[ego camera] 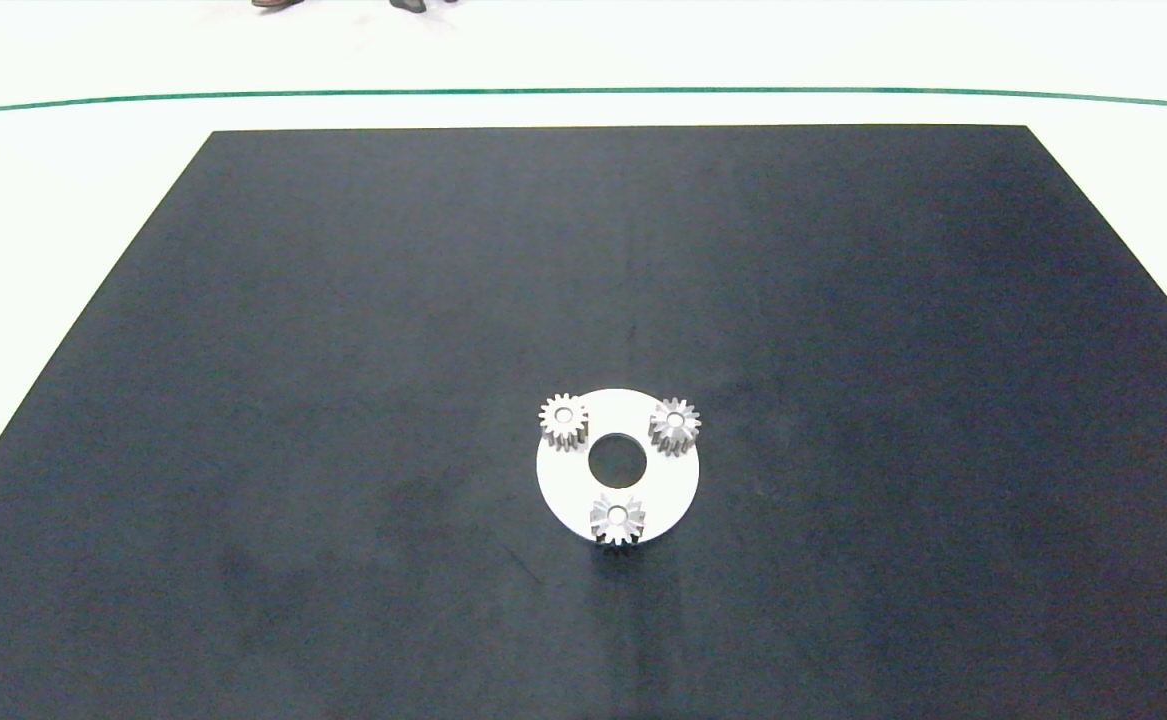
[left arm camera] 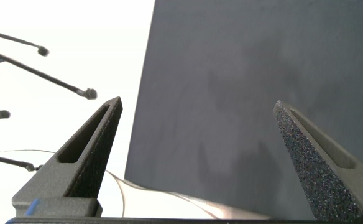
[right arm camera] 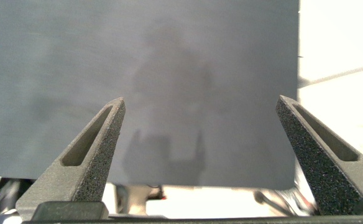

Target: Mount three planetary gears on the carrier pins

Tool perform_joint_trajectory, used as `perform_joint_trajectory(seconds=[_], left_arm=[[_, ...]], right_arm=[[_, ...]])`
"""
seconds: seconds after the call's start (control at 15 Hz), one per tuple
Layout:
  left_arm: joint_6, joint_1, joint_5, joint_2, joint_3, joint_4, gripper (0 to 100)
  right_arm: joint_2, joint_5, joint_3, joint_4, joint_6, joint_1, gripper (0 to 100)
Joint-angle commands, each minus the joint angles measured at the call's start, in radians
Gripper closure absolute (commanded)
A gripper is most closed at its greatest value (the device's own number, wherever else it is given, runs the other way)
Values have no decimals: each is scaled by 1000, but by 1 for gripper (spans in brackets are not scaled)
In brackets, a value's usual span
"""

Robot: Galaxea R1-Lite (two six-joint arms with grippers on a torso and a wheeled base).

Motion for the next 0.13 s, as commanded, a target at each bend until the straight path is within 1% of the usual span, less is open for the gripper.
perform_joint_trajectory(seconds=[0.07,0.13], left_arm=[[25,105,-117,-362,163,55,0],[-18,91,-143,-364,183,55,0]], right_arm=[[-352,66,82,89,-41,-192,0],[-412,74,110,124,-39,-158,0]])
